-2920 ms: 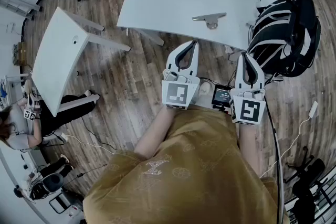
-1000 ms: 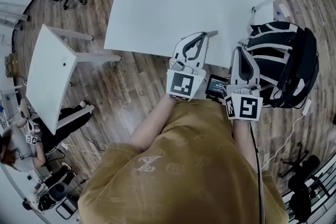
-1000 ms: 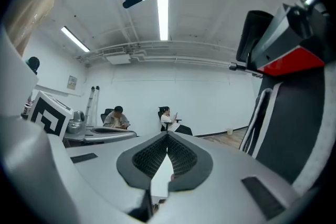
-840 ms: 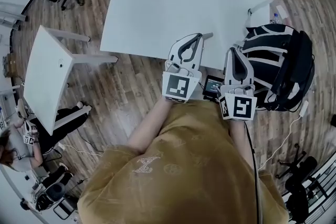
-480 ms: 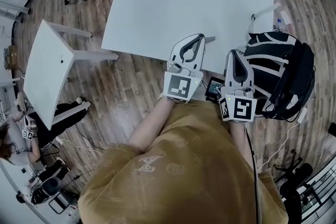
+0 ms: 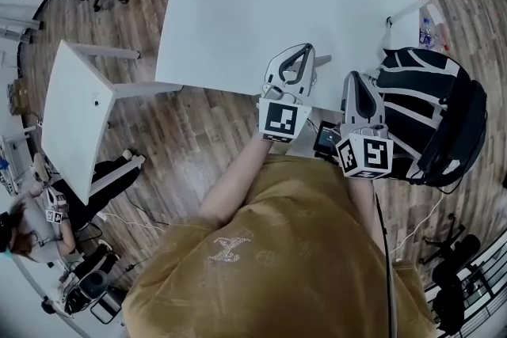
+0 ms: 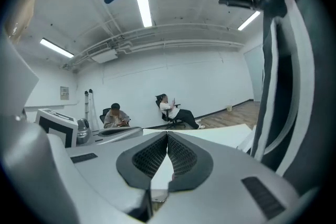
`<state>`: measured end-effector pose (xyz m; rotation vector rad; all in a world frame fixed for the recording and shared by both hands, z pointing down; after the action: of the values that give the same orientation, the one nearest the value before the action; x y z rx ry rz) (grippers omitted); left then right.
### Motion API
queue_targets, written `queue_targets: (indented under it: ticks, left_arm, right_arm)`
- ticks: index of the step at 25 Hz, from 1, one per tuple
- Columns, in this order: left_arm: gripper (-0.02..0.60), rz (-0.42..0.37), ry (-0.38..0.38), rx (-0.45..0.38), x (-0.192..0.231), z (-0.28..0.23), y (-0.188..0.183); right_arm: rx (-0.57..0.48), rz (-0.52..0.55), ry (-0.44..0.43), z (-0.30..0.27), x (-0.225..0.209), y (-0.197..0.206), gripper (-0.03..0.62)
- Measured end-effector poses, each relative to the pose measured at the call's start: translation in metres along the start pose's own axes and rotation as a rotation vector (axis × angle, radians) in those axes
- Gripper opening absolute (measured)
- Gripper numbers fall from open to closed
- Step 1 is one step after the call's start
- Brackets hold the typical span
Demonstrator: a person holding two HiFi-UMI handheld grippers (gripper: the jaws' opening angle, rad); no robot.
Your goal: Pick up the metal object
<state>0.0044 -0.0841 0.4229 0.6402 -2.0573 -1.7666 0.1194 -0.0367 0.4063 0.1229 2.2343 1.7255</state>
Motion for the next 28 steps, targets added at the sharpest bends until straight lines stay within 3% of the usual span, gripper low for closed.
queue_targets:
  ticks: [9, 13, 17, 28]
  left_arm:
    - [0.006, 0.032, 0.038, 0.073, 0.018, -0.009, 0.047]
    - [0.006, 0.043, 0.058, 0.113, 0.019, -0.016, 0.070]
    - [0.006, 0.041, 0.073, 0.167, 0.017, -0.016, 0.093]
    - [0.006, 0.033, 0.097, 0.226, 0.016, -0.020, 0.118]
  right_arm:
    - [0.266, -0.359, -0.011, -0.036, -0.002, 0.082, 0.009]
    - [0.336, -0.517, 0.002, -0.047, -0.007, 0.108, 0.009]
    - [0.416, -0.612, 0.031, -0.046, -0.009, 0.135, 0.011]
    - [0.538, -0.820, -0.002, -0.049, 0.001, 0.176, 0.012]
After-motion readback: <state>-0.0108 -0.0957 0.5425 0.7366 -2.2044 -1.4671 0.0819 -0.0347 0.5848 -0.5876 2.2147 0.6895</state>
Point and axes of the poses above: the fingertips, and each gripper's own axes: z backward along the fingers, x to its left, y out of its underside, the point moved 3 cm from there along z, backward along the fingers, and after that the axes turned 3 degrees about y, right-handed, at the moved point
